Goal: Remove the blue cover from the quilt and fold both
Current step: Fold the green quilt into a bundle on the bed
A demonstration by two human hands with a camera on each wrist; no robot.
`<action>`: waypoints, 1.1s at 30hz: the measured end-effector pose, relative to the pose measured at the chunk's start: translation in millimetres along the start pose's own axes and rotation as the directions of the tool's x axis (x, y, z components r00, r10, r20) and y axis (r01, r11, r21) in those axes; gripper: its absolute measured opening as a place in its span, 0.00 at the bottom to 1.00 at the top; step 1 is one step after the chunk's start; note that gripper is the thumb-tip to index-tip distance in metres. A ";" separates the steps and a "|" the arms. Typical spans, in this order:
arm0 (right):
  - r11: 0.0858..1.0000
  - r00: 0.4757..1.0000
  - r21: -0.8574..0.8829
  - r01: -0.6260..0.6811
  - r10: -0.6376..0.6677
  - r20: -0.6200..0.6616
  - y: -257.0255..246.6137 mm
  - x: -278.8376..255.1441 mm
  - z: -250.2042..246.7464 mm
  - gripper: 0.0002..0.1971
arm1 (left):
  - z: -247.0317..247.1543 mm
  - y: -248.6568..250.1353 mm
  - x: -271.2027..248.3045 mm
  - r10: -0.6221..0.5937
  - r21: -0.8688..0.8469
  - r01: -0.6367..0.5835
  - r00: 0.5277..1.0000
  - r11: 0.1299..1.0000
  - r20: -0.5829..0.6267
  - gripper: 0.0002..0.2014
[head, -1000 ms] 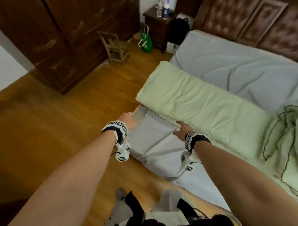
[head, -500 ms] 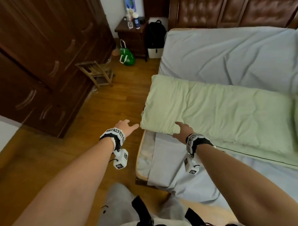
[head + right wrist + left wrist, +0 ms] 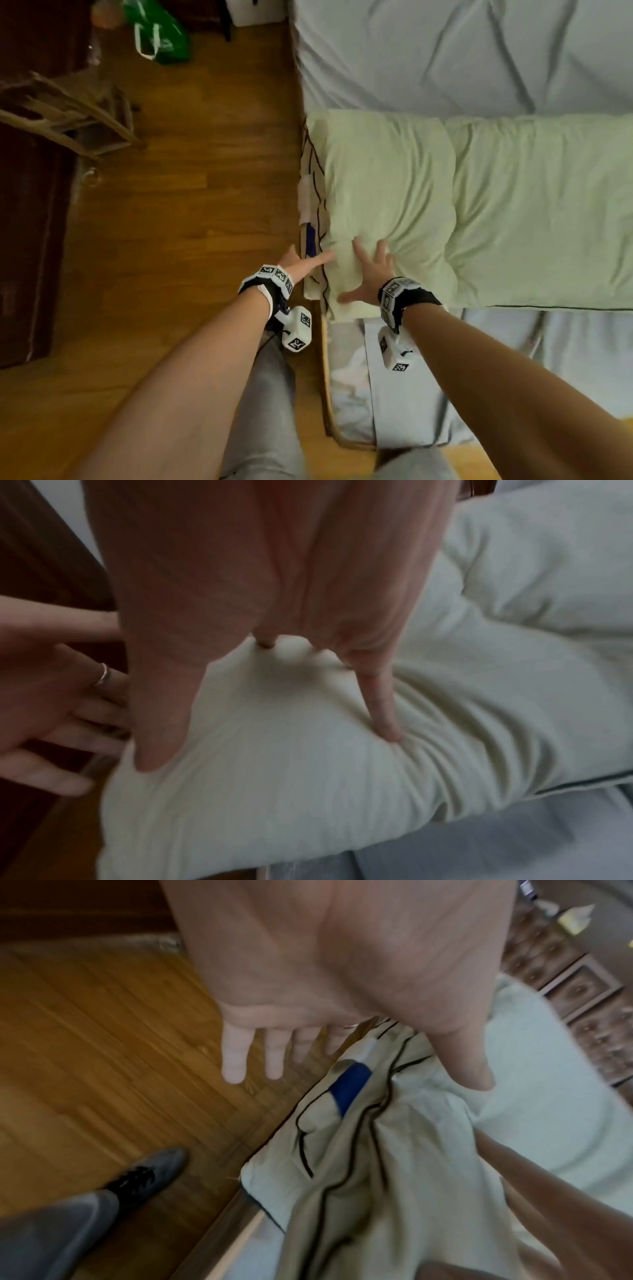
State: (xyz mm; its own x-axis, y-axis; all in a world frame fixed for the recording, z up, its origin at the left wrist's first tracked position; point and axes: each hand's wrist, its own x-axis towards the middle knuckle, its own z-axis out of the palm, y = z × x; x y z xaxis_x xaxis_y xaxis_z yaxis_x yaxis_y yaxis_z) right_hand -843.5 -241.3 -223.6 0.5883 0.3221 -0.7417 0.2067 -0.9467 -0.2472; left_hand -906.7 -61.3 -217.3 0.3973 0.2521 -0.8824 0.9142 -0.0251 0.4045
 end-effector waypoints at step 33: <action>0.904 0.954 0.353 0.239 -0.152 -0.257 214.6 -198.2 -132.6 0.54 | 228.9 183.9 -224.0 0.454 0.376 -0.352 0.861 0.857 -0.231 0.15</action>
State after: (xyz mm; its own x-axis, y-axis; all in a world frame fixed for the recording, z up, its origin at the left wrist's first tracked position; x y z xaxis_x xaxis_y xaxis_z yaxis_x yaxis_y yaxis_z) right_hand -812.1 -507.2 -46.9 0.7314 0.4529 -0.5098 0.0514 -0.7820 -0.6211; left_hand -809.3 -343.8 -0.4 0.7387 0.4286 -0.5202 0.6740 -0.4737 0.5668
